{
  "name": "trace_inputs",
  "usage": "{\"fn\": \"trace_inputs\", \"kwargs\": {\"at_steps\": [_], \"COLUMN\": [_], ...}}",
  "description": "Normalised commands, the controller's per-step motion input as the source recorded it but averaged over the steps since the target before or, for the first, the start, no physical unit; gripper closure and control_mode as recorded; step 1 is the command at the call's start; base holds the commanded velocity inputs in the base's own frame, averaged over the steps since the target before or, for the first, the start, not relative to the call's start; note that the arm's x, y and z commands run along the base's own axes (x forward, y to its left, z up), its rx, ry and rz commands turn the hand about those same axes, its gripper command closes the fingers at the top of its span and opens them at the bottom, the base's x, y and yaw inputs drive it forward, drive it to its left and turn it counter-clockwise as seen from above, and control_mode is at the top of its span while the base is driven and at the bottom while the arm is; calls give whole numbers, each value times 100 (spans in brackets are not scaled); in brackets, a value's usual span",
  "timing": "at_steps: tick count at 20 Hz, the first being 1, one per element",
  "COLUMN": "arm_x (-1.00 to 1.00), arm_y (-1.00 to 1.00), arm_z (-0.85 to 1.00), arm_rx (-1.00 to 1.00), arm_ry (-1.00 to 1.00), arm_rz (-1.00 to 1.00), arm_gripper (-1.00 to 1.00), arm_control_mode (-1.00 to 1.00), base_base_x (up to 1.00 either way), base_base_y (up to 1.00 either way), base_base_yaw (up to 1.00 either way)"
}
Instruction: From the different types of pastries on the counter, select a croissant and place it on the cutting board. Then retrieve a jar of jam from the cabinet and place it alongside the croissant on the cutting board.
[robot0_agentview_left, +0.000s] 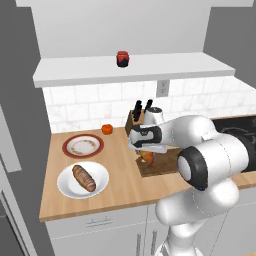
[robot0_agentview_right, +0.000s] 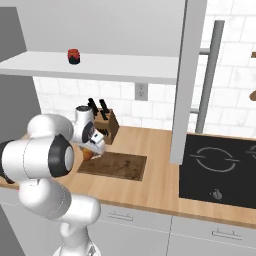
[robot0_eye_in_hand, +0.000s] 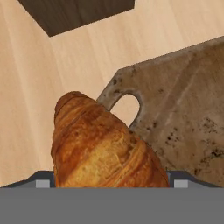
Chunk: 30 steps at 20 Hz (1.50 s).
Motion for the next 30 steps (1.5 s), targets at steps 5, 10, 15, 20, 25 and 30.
{"fn": "trace_inputs", "kwargs": {"at_steps": [5,10,15,20,25,30], "arm_x": [-2,0,-17,-33,-13,11], "arm_y": [-35,-48,-30,-6,-6,0], "arm_z": [0,0,-7,-13,-19,-25], "arm_rx": [4,5,3,0,0,0], "arm_ry": [6,10,3,1,2,1], "arm_rz": [0,4,8,3,0,0], "arm_gripper": [100,100,100,100,100,100], "arm_control_mode": [-100,-100,-100,-100,-100,-100], "base_base_x": [0,0,0,0,0,0], "base_base_y": [0,0,0,0,0,0], "base_base_yaw": [0,0,0,0,0,0]}}
